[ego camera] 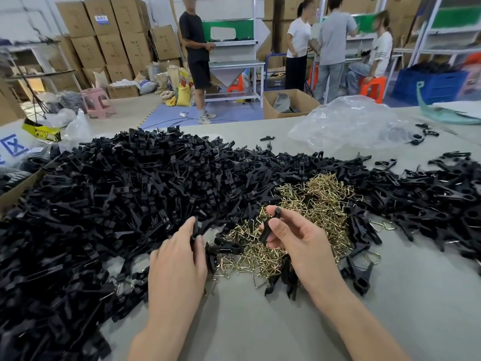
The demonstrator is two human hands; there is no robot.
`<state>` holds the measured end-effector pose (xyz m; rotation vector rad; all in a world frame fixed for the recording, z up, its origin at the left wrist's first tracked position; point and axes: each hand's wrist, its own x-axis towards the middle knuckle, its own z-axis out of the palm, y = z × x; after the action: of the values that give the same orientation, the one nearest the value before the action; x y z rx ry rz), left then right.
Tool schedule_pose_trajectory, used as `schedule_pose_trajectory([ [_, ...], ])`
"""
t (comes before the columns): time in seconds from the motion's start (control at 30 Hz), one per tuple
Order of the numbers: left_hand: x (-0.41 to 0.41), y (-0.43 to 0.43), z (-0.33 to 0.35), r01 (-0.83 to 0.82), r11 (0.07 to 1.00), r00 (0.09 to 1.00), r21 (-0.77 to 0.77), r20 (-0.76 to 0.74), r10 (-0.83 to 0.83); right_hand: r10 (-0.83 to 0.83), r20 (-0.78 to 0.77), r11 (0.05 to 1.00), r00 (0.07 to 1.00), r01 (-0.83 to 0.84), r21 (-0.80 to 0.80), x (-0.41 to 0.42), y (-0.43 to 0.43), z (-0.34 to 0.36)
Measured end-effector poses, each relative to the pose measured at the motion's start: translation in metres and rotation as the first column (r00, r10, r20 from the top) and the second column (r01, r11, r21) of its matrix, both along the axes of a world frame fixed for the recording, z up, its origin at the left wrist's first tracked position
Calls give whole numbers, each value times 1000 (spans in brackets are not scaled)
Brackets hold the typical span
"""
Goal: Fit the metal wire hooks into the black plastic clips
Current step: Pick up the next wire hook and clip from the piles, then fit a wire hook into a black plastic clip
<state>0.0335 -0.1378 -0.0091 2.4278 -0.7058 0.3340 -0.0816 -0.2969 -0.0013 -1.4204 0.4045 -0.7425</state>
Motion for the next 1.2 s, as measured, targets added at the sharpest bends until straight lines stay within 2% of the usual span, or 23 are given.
schedule_pose_trajectory([
  [0.17, -1, 3, 4, 38, 996, 999, -84, 7, -38, -4, 3, 999, 1000, 4, 54, -1, 0, 2],
  [0.27, 2, 4, -1, 54, 987, 997, -152, -52, -62, 25, 34, 992, 999, -29, 122, -2, 0, 3],
  [0.43, 3, 4, -3, 103, 978, 992, -179, -60, -115, 69, 84, 972, 994, -86, 221, -4, -1, 7],
  [0.53, -6, 4, 5, 152, 946, 988, -287, 17, -153, 116, 87, 960, 989, -134, 247, -4, -3, 6],
  [0.6, -15, 2, 9, 183, 905, 981, -384, 16, -192, 160, 73, 954, 984, -173, 245, -3, -2, 6],
  [0.67, -24, -3, 12, 192, 854, 955, -483, -110, -277, 194, 45, 959, 980, -199, 204, -3, 1, 6],
  [0.77, -32, -10, 14, 202, 824, 885, -529, -261, -385, 223, -18, 970, 975, -220, 104, -4, 5, 7],
  [0.93, -41, -15, 18, 253, 764, 773, -594, -350, -529, 230, -125, 973, 965, -232, -6, -2, 6, 3],
  [1.2, -34, -15, 9, 133, 698, 782, -704, -359, -510, 215, -153, 965, 965, -234, -119, -2, 7, 2],
])
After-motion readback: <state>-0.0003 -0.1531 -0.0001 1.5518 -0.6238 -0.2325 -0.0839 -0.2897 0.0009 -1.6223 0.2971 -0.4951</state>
